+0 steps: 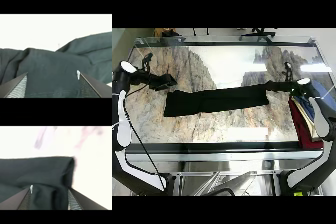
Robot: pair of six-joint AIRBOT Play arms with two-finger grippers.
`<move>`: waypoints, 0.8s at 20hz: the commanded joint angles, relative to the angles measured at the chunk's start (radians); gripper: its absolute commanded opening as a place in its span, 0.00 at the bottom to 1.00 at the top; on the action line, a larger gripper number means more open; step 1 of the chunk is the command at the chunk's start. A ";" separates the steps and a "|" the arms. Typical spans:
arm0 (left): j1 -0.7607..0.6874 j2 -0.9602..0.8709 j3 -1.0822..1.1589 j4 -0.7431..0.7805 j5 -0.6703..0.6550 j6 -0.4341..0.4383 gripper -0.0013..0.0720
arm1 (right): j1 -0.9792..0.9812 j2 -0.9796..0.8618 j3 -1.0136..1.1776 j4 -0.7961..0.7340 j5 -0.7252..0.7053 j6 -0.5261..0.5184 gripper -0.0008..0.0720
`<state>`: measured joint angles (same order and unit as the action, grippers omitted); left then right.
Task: Fold the shirts.
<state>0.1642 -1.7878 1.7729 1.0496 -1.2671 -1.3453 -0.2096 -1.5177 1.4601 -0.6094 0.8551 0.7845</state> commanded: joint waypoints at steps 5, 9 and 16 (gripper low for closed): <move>-0.076 -0.012 0.159 -0.003 -0.102 -0.063 0.96 | -0.060 -0.059 0.027 0.002 0.150 0.035 0.86; -0.151 -0.024 0.159 -0.003 -0.087 -0.069 0.25 | -0.038 -0.106 0.028 0.039 0.155 0.032 0.86; -0.277 -0.027 0.158 -0.003 -0.072 -0.066 0.04 | 0.011 -0.153 0.048 0.039 0.159 0.030 0.67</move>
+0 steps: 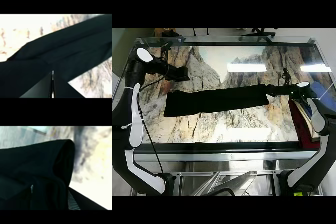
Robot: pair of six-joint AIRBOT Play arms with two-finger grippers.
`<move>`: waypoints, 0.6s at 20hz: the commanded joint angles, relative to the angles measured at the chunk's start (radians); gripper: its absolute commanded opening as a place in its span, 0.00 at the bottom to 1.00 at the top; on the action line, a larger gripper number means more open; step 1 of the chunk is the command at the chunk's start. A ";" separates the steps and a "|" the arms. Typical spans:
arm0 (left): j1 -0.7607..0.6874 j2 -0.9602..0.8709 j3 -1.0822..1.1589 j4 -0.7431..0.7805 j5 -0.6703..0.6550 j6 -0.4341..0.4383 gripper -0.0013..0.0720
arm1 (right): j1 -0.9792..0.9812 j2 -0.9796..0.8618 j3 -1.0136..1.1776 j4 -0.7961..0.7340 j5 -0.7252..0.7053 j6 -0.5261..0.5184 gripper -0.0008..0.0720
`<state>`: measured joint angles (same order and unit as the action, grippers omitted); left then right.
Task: Fold the shirts.
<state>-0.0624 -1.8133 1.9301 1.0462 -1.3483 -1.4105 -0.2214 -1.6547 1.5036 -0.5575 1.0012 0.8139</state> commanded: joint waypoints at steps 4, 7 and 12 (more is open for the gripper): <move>-0.135 -0.040 0.002 0.000 0.041 0.000 0.04 | 0.044 -0.012 0.062 0.007 0.080 0.003 0.10; -0.220 -0.108 0.002 0.000 0.072 -0.001 0.04 | 0.042 0.025 0.152 0.020 0.188 0.092 0.04; -0.369 -0.253 0.002 -0.001 0.204 -0.006 0.04 | 0.034 0.172 0.269 0.021 0.383 0.222 0.04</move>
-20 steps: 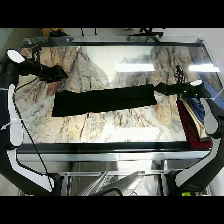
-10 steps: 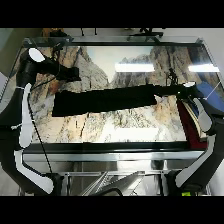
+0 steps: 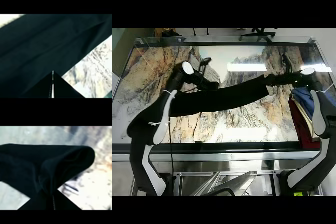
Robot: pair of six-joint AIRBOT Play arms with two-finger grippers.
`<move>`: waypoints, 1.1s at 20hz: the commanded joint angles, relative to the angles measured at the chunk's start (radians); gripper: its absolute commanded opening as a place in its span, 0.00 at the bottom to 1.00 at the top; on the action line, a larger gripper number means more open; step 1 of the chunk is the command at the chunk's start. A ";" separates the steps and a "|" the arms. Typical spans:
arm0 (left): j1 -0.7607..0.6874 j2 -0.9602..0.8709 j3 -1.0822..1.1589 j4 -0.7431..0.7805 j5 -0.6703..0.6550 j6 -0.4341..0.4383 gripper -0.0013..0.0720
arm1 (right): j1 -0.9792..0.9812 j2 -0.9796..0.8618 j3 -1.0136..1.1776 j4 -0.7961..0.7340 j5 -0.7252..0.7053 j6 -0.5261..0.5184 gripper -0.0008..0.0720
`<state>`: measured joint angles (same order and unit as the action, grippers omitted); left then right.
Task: Fold the shirts.
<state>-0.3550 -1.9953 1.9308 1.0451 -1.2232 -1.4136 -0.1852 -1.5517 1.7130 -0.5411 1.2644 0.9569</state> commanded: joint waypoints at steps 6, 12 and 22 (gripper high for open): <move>-0.227 -0.184 0.019 -0.055 0.272 -0.009 0.04 | -0.027 0.266 0.088 0.072 0.236 0.185 0.04; -0.217 -0.185 0.145 -0.195 0.108 -0.002 0.04 | -0.037 0.300 0.087 0.071 0.237 0.198 0.04; 0.260 0.539 0.110 -0.312 -0.277 0.071 0.04 | 0.274 0.205 0.086 0.116 -0.017 0.198 0.04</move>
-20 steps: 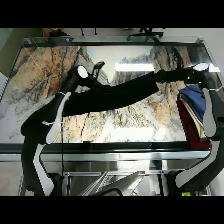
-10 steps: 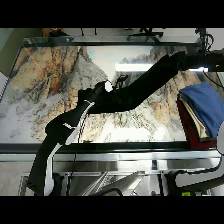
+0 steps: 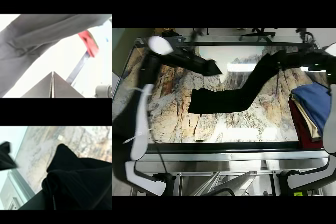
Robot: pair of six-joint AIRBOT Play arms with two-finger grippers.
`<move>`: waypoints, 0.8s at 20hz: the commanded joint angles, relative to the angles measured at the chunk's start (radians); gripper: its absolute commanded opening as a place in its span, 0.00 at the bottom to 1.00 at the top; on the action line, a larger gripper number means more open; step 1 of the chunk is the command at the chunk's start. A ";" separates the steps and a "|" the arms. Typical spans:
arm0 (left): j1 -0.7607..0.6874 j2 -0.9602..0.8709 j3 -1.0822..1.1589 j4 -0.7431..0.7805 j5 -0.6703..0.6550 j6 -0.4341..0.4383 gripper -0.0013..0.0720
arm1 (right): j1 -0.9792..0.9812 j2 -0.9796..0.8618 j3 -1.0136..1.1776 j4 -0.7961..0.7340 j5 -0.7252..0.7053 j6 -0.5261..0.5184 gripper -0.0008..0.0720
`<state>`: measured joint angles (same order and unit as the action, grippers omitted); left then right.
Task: Fold the shirts.
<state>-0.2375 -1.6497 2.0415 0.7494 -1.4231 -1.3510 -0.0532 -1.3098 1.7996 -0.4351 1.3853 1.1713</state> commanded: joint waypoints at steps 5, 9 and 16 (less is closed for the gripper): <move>0.364 0.414 -0.002 -0.014 -0.119 0.008 0.04 | 0.501 -0.249 0.000 0.010 -0.514 -0.082 0.04; 0.454 0.545 -0.167 -0.010 -0.139 0.058 0.04 | 0.668 -0.416 0.000 0.138 -0.788 -0.238 0.44; 0.549 0.670 -0.416 -0.011 -0.107 0.114 0.04 | 0.475 -0.268 0.003 0.197 -0.539 -0.317 0.78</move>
<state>0.2710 -1.0241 1.7000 0.7399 -1.5494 -1.2552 0.5106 -1.6424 1.8015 -0.2497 0.7353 0.8722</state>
